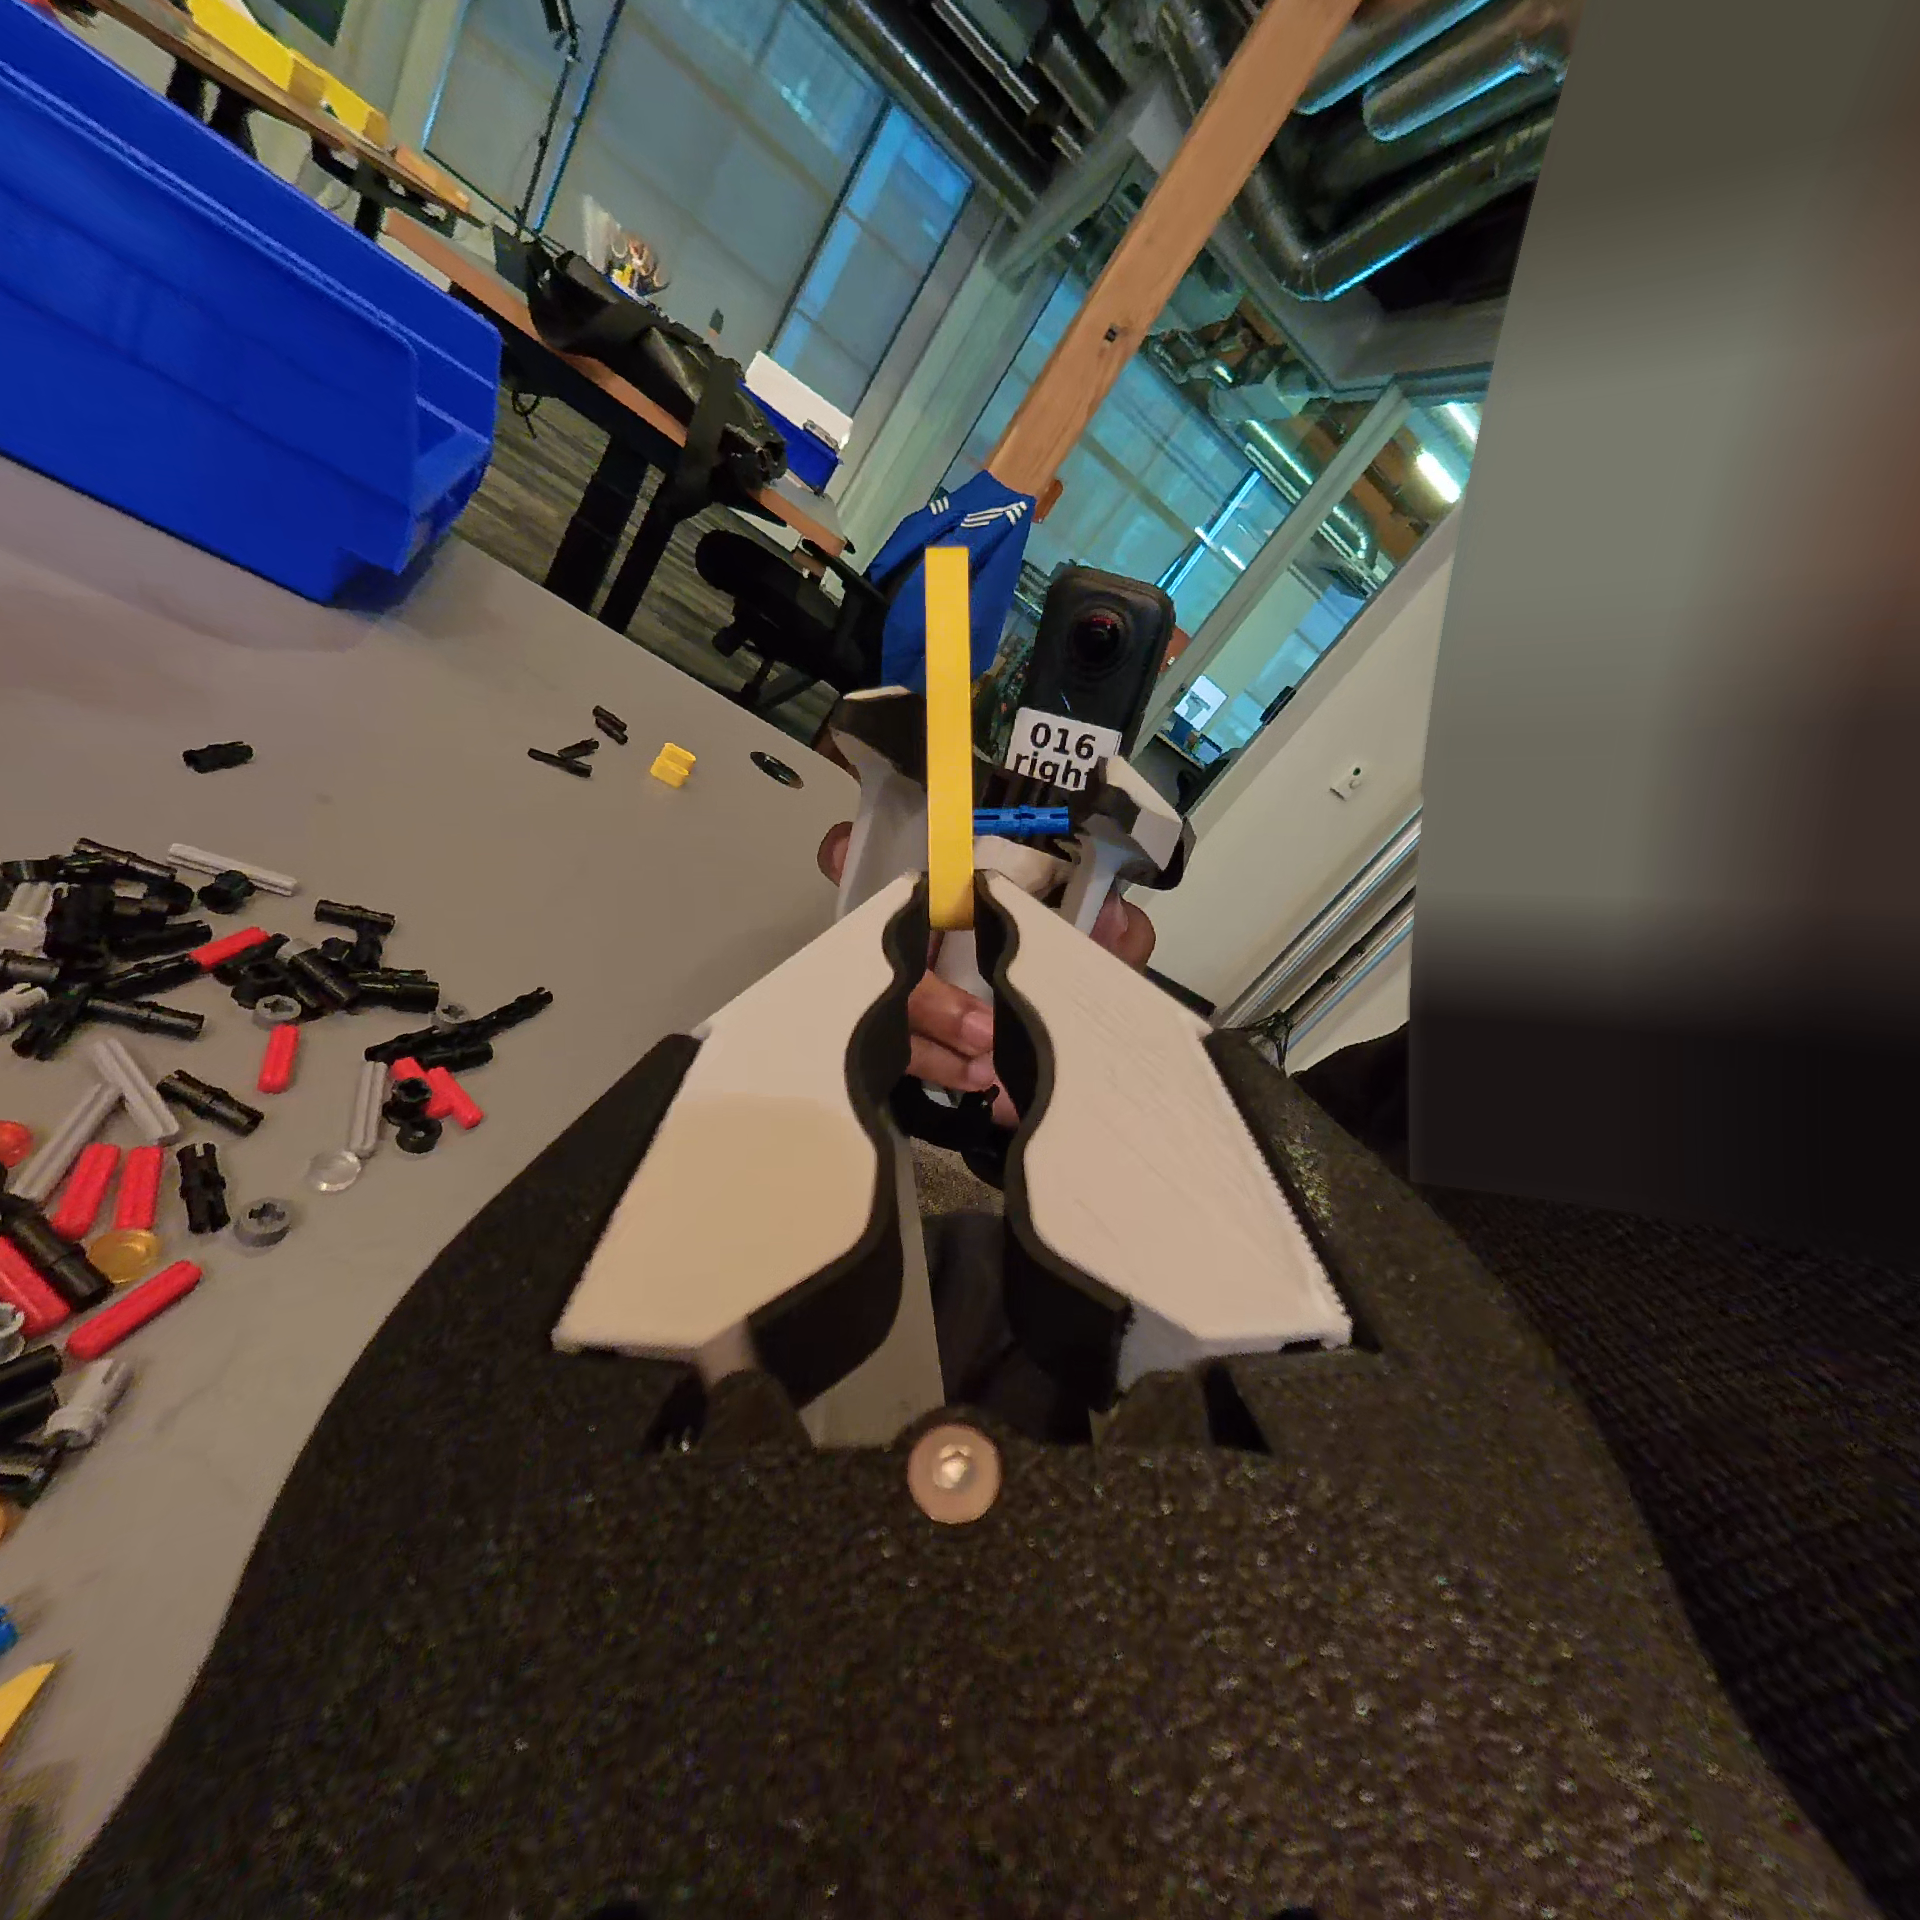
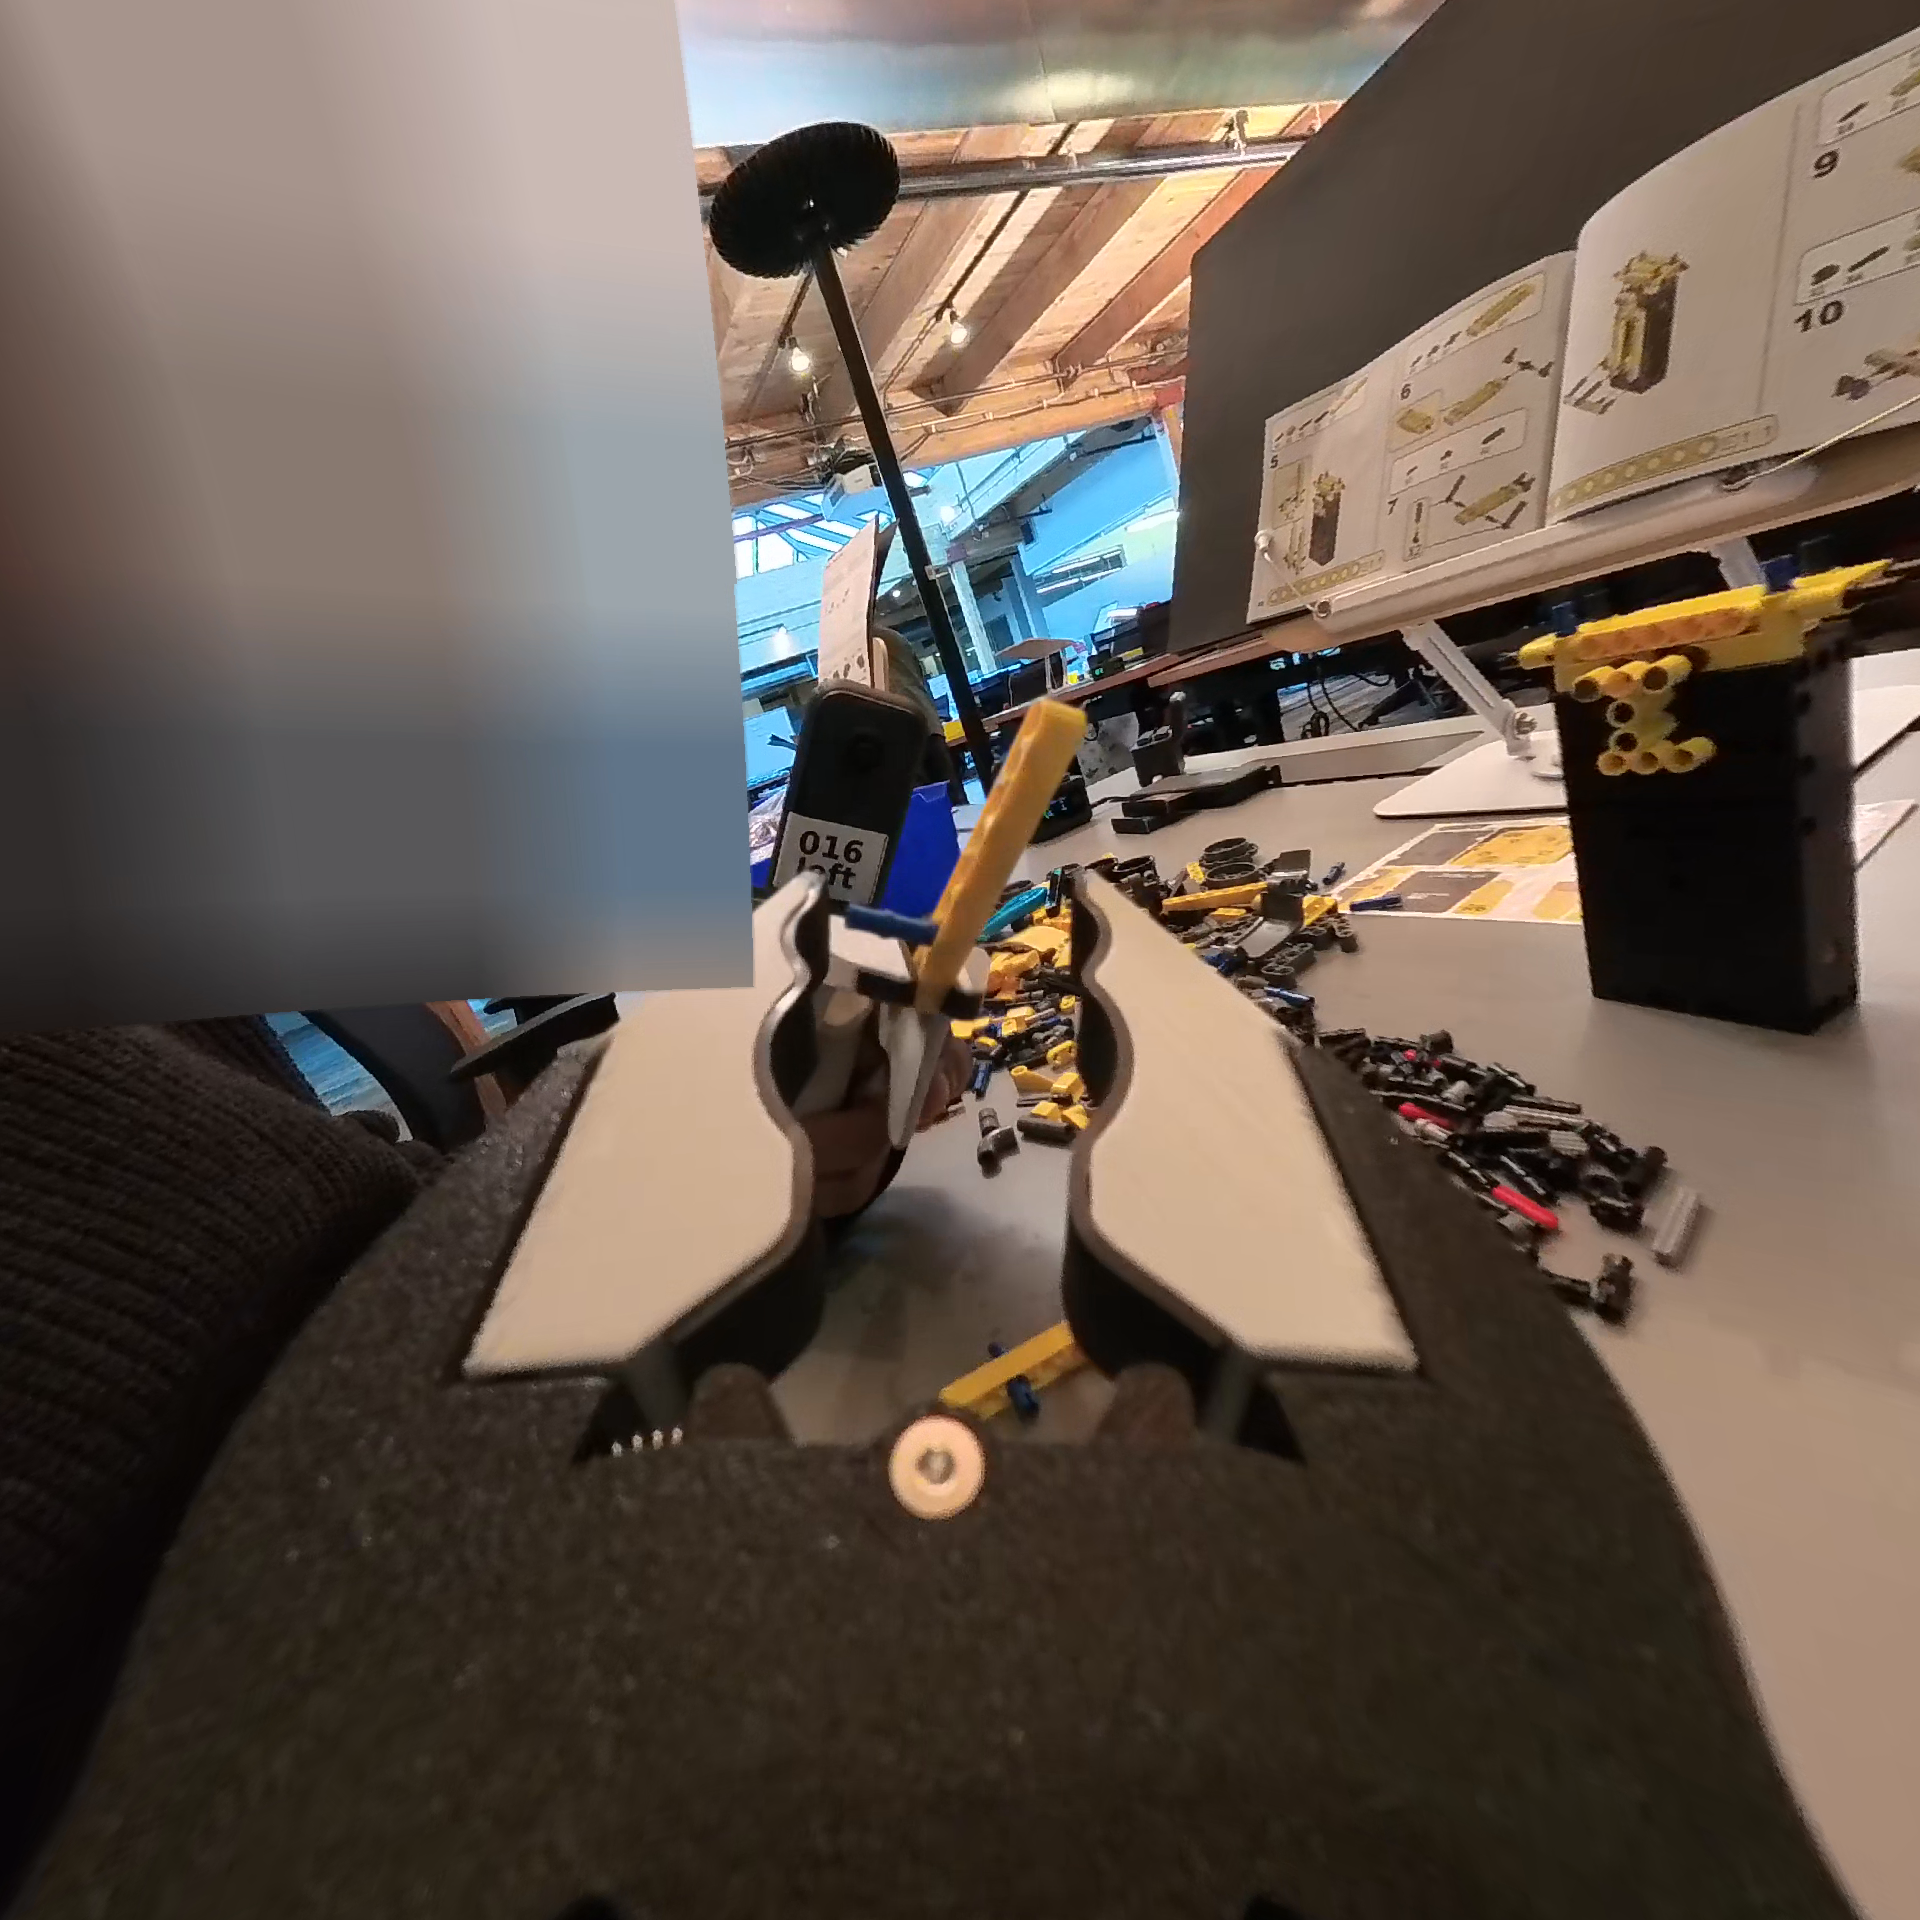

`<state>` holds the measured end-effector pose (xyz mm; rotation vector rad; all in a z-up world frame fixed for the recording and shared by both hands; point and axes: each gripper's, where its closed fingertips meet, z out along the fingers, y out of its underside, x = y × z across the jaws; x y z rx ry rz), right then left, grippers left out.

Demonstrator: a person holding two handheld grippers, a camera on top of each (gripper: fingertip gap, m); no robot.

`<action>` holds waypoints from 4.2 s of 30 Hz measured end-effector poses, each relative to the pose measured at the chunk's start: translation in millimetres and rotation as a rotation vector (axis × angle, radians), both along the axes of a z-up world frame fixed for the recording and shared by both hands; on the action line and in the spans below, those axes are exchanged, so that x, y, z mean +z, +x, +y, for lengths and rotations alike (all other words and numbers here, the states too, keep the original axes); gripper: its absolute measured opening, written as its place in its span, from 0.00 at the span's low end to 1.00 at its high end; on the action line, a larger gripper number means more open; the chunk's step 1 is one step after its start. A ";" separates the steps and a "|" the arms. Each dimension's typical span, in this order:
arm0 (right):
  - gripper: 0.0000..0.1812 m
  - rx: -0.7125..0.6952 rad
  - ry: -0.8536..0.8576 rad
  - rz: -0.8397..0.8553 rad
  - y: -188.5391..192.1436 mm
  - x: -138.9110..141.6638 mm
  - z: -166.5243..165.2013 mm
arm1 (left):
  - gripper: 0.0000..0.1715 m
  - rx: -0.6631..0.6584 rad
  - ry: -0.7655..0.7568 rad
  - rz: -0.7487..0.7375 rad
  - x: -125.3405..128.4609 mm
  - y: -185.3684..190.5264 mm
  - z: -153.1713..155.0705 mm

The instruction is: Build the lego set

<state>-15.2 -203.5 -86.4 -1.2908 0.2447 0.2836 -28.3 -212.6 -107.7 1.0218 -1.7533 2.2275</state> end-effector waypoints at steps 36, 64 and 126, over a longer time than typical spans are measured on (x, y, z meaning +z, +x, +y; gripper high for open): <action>0.16 0.052 0.002 -0.061 -15.5 1.7 2.9 | 0.04 0.002 0.064 -0.061 -0.1 -5.6 -5.4; 0.14 0.165 -0.018 -0.060 -28.3 2.1 3.6 | 0.04 0.068 0.211 -0.211 0.9 -11.7 -10.3; 0.14 0.228 0.052 -0.010 -33.7 6.2 -3.5 | 0.04 0.001 0.113 -0.174 6.7 -17.2 -9.7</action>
